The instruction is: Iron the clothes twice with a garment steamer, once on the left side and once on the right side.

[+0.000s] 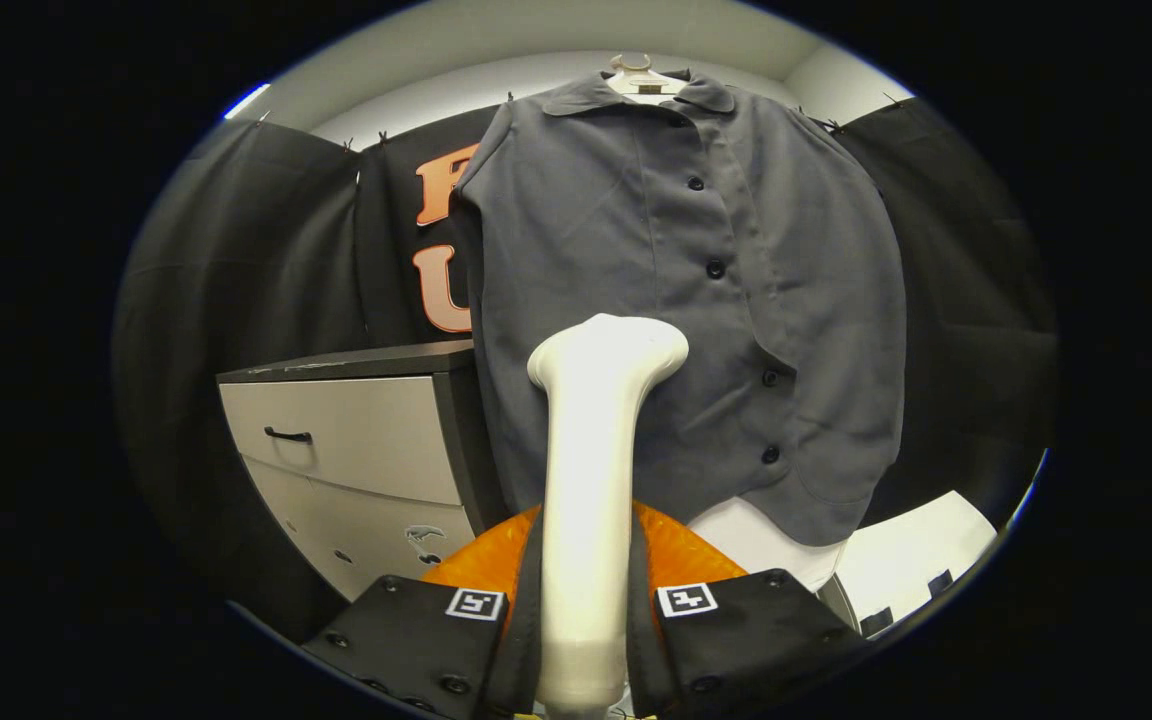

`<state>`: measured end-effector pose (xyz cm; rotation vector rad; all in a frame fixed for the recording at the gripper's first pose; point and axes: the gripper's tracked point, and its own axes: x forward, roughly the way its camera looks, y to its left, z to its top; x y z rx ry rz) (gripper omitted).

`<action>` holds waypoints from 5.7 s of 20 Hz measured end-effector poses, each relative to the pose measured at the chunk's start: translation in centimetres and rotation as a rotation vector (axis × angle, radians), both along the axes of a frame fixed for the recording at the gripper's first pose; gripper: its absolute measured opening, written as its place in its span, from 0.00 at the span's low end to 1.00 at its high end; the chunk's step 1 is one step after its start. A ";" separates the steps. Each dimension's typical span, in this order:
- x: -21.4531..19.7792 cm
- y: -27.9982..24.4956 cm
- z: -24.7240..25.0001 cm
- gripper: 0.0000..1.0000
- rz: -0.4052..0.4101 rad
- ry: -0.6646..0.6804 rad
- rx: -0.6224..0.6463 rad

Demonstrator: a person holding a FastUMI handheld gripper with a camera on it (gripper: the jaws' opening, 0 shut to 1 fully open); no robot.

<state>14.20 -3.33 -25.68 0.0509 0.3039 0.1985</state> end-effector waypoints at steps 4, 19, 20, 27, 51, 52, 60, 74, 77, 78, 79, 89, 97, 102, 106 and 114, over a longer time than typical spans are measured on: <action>-0.4 -0.2 1.7 0.42 0.004 -0.015 -0.003; 0.5 -7.8 17.1 0.42 -0.091 -0.249 0.017; 0.8 -8.7 17.6 0.42 -0.100 -0.252 0.024; 6.3 -15.2 22.1 0.42 -0.182 -0.310 -0.023; 11.0 -15.9 20.0 0.42 -0.163 -0.267 -0.024; 10.8 -15.9 19.6 0.42 -0.165 -0.263 -0.023; 9.5 -15.9 15.6 0.42 -0.180 -0.216 -0.007; 6.5 -16.5 9.2 0.42 -0.198 -0.128 0.003; 5.7 -16.8 8.1 0.42 -0.199 -0.110 0.006; 5.6 -16.8 7.7 0.42 -0.200 -0.103 0.008; 5.4 -16.9 7.3 0.42 -0.202 -0.096 0.011; 4.2 -17.4 5.8 0.41 -0.204 -0.063 0.011; 2.6 -17.0 8.7 0.42 -0.219 -0.117 0.003; 1.2 -15.7 10.9 0.41 -0.218 -0.147 -0.001; -0.5 -13.8 13.7 0.41 -0.208 -0.189 -0.016; -3.9 -9.6 19.1 0.41 -0.164 -0.262 -0.009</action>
